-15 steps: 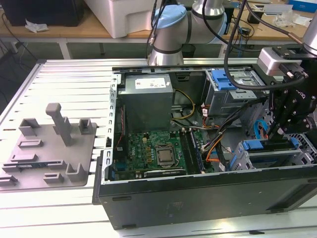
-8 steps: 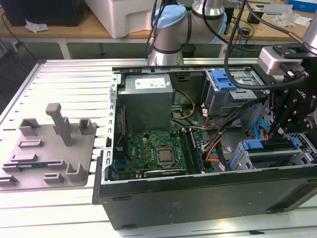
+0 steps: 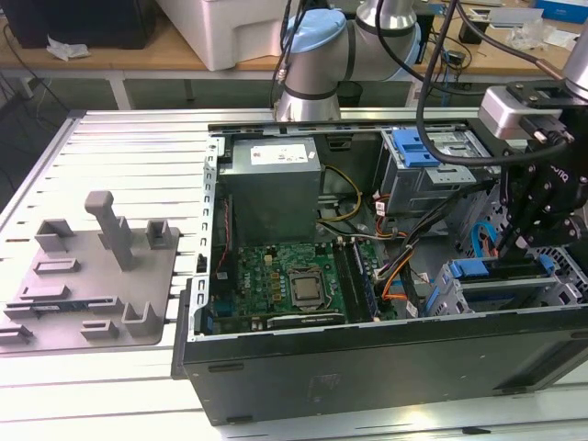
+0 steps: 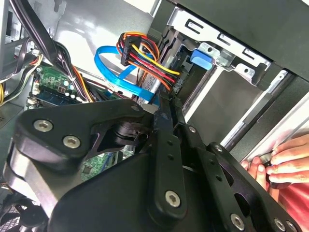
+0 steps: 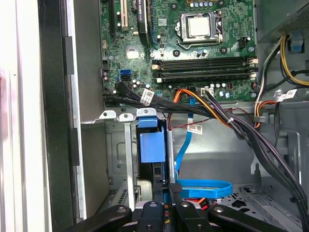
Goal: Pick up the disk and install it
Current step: 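Insert the second disk wire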
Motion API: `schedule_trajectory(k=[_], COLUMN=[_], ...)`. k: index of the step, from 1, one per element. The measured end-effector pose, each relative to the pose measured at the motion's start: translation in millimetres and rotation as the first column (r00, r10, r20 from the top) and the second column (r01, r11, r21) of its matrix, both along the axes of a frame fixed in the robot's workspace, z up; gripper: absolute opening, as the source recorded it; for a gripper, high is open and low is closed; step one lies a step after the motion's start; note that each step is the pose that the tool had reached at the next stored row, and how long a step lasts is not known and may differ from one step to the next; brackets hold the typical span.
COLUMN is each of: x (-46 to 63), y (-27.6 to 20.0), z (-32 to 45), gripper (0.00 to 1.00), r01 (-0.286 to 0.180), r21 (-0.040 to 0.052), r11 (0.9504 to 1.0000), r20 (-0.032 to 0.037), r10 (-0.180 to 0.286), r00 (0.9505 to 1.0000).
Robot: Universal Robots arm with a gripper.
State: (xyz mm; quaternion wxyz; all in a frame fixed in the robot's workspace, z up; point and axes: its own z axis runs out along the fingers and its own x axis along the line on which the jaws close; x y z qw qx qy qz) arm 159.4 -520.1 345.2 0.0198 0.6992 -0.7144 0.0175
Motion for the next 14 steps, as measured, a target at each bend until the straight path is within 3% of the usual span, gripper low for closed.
schedule_trajectory(k=[14], x=[0.0], y=[-0.2], z=[-3.1], gripper=[0.16], r01=[0.0], r21=[0.0], r11=[1.0], r20=[0.0], r10=[0.0], r00=[1.0])
